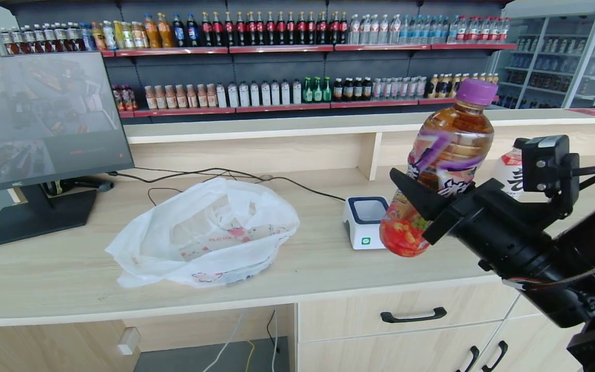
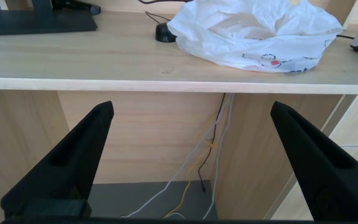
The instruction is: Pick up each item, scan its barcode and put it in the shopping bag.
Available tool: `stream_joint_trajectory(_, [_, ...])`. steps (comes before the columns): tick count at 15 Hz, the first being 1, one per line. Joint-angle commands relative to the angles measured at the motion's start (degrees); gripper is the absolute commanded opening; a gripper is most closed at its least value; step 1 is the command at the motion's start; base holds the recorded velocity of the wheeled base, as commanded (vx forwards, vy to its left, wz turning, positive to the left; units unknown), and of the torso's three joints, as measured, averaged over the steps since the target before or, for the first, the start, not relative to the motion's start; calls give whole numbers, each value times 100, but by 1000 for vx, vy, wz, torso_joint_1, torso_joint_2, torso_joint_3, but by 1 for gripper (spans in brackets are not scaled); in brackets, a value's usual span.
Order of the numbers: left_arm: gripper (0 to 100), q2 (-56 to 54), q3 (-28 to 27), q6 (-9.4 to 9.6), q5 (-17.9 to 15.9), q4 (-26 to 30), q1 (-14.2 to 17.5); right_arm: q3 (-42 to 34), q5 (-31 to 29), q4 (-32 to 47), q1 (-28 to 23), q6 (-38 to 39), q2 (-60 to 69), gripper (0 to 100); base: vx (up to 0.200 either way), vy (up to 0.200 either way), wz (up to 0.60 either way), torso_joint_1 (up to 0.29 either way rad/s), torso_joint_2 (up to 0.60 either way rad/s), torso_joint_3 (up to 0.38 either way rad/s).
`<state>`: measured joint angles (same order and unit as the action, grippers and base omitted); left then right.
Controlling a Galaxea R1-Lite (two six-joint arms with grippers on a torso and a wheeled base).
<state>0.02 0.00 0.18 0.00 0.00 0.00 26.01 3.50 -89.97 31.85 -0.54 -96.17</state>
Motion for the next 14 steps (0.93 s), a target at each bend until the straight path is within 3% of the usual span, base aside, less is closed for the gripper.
stream_joint_trajectory(1, [100,-2,0,-1,0,0,0,18,19,-3,-21,-61,125,0,0,0,0,0,0,0])
stream_joint_trajectory(10, [100,-2,0,-27,9,0,0,132,2,-3,-74,54,-16,0,0,0,0,0,0,0])
stream_joint_trajectory(14, [100,-2,0,-27,0,0,0,176,2,-3,-74,71,-16,0,0,200,0,5,2,1])
